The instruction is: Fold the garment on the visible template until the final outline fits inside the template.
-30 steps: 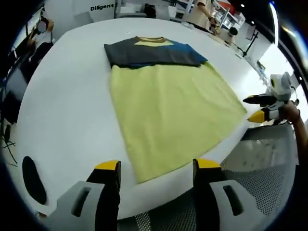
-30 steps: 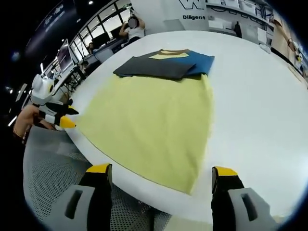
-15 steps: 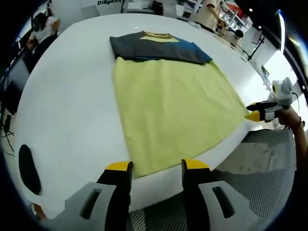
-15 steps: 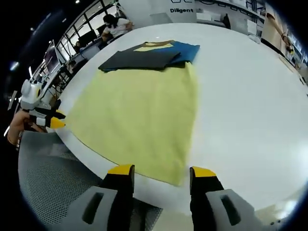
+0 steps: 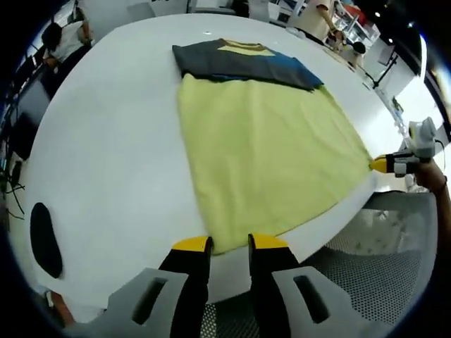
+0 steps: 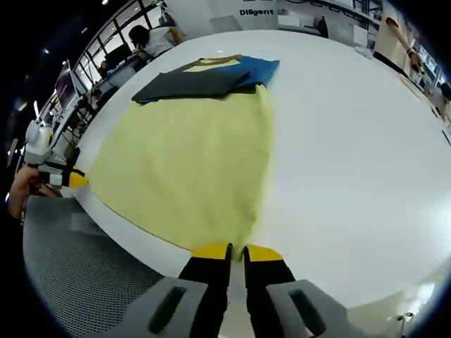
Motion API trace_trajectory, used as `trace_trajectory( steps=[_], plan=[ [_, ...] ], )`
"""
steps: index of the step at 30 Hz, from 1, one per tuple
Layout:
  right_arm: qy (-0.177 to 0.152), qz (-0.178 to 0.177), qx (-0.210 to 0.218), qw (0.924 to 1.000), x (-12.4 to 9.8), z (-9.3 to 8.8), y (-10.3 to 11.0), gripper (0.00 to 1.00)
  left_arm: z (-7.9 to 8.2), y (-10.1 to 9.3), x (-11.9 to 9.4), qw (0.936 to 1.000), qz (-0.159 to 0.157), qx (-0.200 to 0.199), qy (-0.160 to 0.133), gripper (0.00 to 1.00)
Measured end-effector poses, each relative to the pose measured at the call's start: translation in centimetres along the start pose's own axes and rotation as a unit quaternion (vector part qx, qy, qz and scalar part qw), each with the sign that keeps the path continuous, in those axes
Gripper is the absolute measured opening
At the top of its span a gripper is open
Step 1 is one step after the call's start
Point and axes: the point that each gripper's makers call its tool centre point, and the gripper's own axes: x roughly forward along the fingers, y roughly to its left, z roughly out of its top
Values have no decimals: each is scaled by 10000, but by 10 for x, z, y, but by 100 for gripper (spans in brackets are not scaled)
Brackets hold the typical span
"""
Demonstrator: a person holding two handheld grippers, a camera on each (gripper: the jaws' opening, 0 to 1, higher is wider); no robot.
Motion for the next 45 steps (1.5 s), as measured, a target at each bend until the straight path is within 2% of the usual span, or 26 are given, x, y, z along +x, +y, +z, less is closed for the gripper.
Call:
trace_trajectory(
  steps=[3, 9, 14, 18, 26, 35, 45],
  plan=[
    [7, 10, 39, 10000, 0, 0, 0, 0, -2, 0, 1, 10000, -22, 5, 27, 4],
    [63, 1, 38, 10000, 1, -1, 0, 0, -3, -1, 2, 9998, -47, 200, 45, 3],
    [151, -6, -156, 9998, 1, -3, 1, 0, -3, -1, 1, 9994, -72, 331, 80, 2],
    [297, -44, -377, 9988, -1, -6, 0, 0, -8, -4, 0, 9990, -128, 377, 200, 2],
    [501, -23, -453, 9977, -4, -13, 2, 0, -19, -7, -2, 9978, -215, 493, 393, 2],
    [826, 12, -756, 9937, -9, -24, 7, 0, -29, -9, -6, 9958, -270, 615, 615, 2],
    [1001, 33, -817, 9916, -13, -33, 9, 0, -41, -12, -9, 9942, -389, 640, 776, 2]
  ],
)
